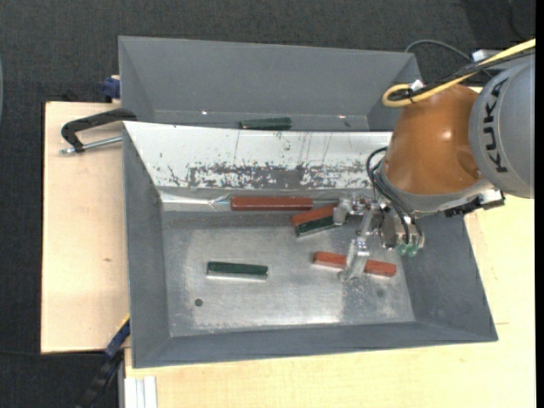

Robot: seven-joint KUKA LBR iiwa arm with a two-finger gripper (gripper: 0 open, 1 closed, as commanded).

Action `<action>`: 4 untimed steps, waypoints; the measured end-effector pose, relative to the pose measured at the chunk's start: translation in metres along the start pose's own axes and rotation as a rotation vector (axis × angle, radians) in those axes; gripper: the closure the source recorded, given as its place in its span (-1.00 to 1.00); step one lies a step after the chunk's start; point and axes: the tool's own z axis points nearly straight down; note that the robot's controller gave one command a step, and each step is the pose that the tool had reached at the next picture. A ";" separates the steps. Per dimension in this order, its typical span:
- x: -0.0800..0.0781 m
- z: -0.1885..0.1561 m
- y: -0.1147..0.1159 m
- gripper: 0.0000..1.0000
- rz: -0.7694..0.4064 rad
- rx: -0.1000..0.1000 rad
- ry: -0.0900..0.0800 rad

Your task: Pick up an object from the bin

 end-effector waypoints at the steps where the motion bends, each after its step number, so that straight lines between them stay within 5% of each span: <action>1: -0.005 0.081 -0.029 -1.00 -0.008 0.001 0.005; 2: -0.015 0.080 -0.066 -1.00 0.098 0.001 0.000; 3: -0.010 0.080 -0.051 -1.00 0.036 0.002 0.004; 4: -0.015 0.079 -0.061 1.00 0.088 0.001 0.001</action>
Offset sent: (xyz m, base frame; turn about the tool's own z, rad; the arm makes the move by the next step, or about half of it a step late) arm 0.0092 -0.0728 -0.0806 0.1037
